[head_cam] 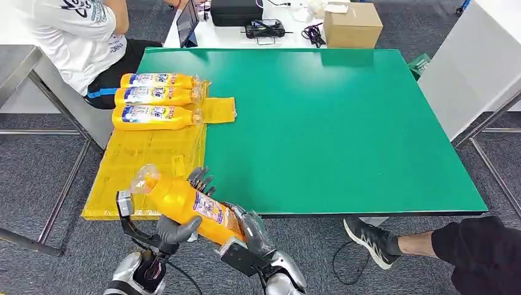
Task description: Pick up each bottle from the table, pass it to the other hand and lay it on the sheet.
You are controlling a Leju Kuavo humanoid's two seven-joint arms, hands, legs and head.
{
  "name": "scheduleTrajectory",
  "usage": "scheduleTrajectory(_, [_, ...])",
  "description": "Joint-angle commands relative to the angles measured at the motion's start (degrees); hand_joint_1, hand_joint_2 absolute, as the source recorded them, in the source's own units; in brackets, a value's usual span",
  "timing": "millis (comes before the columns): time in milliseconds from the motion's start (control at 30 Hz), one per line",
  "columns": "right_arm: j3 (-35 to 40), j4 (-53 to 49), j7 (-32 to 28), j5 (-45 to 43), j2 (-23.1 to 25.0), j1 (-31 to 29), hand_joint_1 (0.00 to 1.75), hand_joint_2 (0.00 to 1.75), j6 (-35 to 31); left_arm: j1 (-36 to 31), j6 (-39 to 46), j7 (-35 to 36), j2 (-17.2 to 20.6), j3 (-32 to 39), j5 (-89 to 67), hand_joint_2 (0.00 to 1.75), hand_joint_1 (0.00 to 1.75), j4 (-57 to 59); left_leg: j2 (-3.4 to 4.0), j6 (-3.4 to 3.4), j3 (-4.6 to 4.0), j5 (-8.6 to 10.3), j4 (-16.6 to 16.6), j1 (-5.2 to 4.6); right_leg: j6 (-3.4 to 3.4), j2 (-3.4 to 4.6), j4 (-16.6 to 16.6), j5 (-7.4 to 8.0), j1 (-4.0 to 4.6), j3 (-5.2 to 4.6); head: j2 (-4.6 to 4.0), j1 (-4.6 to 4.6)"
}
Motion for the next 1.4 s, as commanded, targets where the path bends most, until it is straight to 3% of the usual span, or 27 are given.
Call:
scheduleTrajectory(33, [0.83, 2.35, 0.43, -0.38, -0.37, -1.24, 1.75, 1.75, 0.34, -0.54, 0.20, 0.25, 1.95, -2.43, -0.70, 1.75, 0.00, -1.17, 0.05, -0.06, 0.23, -0.09, -0.03, 0.04, -0.09, 0.04, -0.03, -0.08, 0.05, 0.22, 0.00, 0.00])
scheduleTrajectory(67, [0.68, 2.01, 0.50, -0.40, -0.40, -1.17, 1.75, 1.75, 0.62, -0.50, 0.01, 0.10, 2.05, -2.73, -1.12, 1.75, 0.00, -1.48, 0.04, -0.05, 0.19, -0.08, -0.03, 0.02, -0.08, 0.03, -0.03, -0.06, 0.03, 0.18, 0.00, 0.00])
scheduleTrajectory(100, [0.68, 2.01, 0.50, -0.40, -0.40, -1.17, 1.75, 1.75, 0.62, -0.50, 0.01, 0.10, 2.05, -2.73, -1.12, 1.75, 0.42, -1.48, 0.11, -0.11, 0.55, -0.24, -0.03, 0.07, -0.18, 0.08, -0.04, -0.21, 0.09, 0.53, 0.00, 0.00])
scheduleTrajectory(133, [0.68, 2.01, 0.50, -0.40, -0.40, -1.17, 1.75, 1.75, 0.62, -0.50, 0.01, 0.10, 2.05, -2.73, -1.12, 1.75, 1.75, -1.48, 0.03, -0.06, 0.24, -0.10, -0.03, 0.03, -0.09, 0.02, -0.03, -0.09, 0.04, 0.23, 0.00, 0.00])
scheduleTrajectory(433, [0.71, 2.52, 0.92, 0.19, -0.19, -0.97, 1.71, 1.75, 0.40, -0.36, 2.92, -0.40, 1.06, -0.90, -2.52, 1.75, 1.75, -2.28, 0.01, -0.03, 0.12, -0.04, -0.03, 0.02, -0.06, -0.01, -0.03, -0.04, 0.02, 0.11, 0.00, 0.00])
scheduleTrajectory(500, [0.52, 2.47, 0.97, 0.21, -0.18, -0.99, 1.71, 1.75, 0.34, -0.44, 3.66, -0.45, 0.86, -0.31, -2.71, 1.75, 1.75, -2.19, 0.06, -0.08, 0.47, -0.20, -0.02, 0.07, -0.15, 0.03, -0.04, -0.18, 0.08, 0.46, 0.00, 0.00])
scheduleTrajectory(567, [0.29, 2.35, 1.07, 0.30, -0.18, -0.95, 1.59, 1.75, 0.13, -0.52, 4.35, -0.20, 0.64, 0.29, -2.85, 1.75, 1.75, -2.18, 0.03, -0.06, 0.28, -0.10, -0.04, 0.04, -0.10, 0.01, -0.04, -0.10, 0.05, 0.27, 0.00, 0.00])
scheduleTrajectory(600, [0.12, 2.34, 1.17, 0.41, -0.20, -0.98, 1.43, 1.75, 0.08, -0.53, 4.65, 0.01, 0.60, 0.47, -2.92, 1.75, 1.75, -2.22, 0.01, -0.05, 0.24, -0.09, -0.03, 0.02, -0.09, 0.00, -0.02, -0.09, 0.03, 0.22, 0.00, -0.02])
scheduleTrajectory(633, [-0.12, 2.31, 1.28, 0.44, -0.12, -0.94, 0.96, 1.75, -0.11, -0.49, 4.86, 0.15, 0.54, 0.62, -2.93, 1.75, 1.75, -2.29, 0.01, -0.05, 0.18, -0.06, -0.03, 0.03, -0.08, 0.00, -0.04, -0.06, 0.04, 0.18, 0.00, 0.00])
scheduleTrajectory(667, [-0.61, 2.18, 1.58, 0.45, 0.07, -0.90, 0.00, 1.75, -0.55, -0.35, 5.26, 0.19, 0.42, 1.00, -3.05, 1.75, 1.75, -2.53, 0.04, -0.07, 0.33, -0.12, -0.04, 0.05, -0.11, 0.02, -0.04, -0.11, 0.06, 0.32, 0.00, -0.02])
scheduleTrajectory(833, [-1.67, 1.61, 2.49, 0.19, 0.46, -0.88, 0.00, 1.75, -0.95, -0.04, 6.39, 0.33, 0.52, 2.02, -3.60, 1.75, 1.75, -3.11, 0.06, -0.06, 0.25, -0.11, -0.02, 0.05, -0.11, 0.04, -0.02, -0.09, 0.06, 0.23, 0.00, 0.00])
scheduleTrajectory(867, [-1.67, 1.61, 2.49, 0.19, 0.46, -0.88, 0.00, 0.00, -0.95, -0.04, 6.39, 0.33, 0.52, 2.02, -3.60, 1.75, 1.75, -3.11, 0.03, -0.04, 0.12, -0.05, -0.02, 0.02, -0.07, 0.02, -0.02, -0.04, 0.04, 0.11, 0.00, 0.00])
scheduleTrajectory(933, [-2.22, 0.26, 3.18, 0.60, 0.50, -0.84, 0.00, 0.00, -1.89, -0.46, 10.53, -0.97, 0.44, 3.43, -7.63, 1.75, 1.75, -3.37, 0.11, -0.11, 0.55, -0.25, -0.02, 0.07, -0.18, 0.08, -0.04, -0.21, 0.09, 0.53, 0.00, 0.00])
scheduleTrajectory(967, [-2.76, -1.63, 3.51, 0.58, 0.37, -0.82, 0.00, 0.00, -2.54, -1.54, 14.83, -2.10, 0.48, 4.64, -12.14, 1.75, 1.75, -3.25, 0.04, -0.04, 0.10, -0.04, -0.02, 0.02, -0.06, 0.03, -0.02, -0.03, 0.03, 0.09, 0.00, -0.02])
scheduleTrajectory(1100, [-5.37, -13.07, 4.70, -1.74, -0.39, 0.59, 0.00, 0.00, -2.19, -6.29, 27.49, -2.82, -1.40, 10.85, -27.09, 1.75, 1.75, -2.50, -0.08, -0.07, 0.08, -0.07, 0.10, 0.06, -0.11, -0.10, 0.10, -0.10, 0.07, 0.10, 0.00, -0.02])
scheduleTrajectory(1167, [-6.28, -19.03, 5.63, -3.00, -1.04, 1.21, 0.00, 0.00, -0.68, -8.72, 30.20, -1.87, -2.31, 13.93, -31.33, 1.75, 1.75, -1.75, -0.09, -0.08, 0.12, -0.08, 0.12, 0.08, -0.13, -0.13, 0.12, -0.12, 0.10, 0.13, 0.00, -0.02])
scheduleTrajectory(1267, [-6.35, -19.91, 6.11, -3.06, -1.14, 1.34, 0.00, 0.00, -0.16, -9.05, 29.88, -1.63, -2.44, 14.46, -31.68, 1.75, 1.75, -1.62, -0.16, -0.03, 0.05, 0.08, 0.03, 0.00, -0.06, -0.17, 0.05, -0.03, 0.01, 0.07, 0.00, -0.02])
scheduleTrajectory(1400, [-7.05, -27.22, 3.35, -4.49, -1.03, 2.81, 0.00, 0.00, -1.93, -12.51, 39.01, -1.97, -3.27, 17.75, -43.15, 1.75, 1.75, -3.01, 0.09, -0.05, 0.18, 0.01, 0.06, 0.06, -0.16, -0.10, 0.05, 0.01, 0.07, 0.14, 0.00, -0.07])
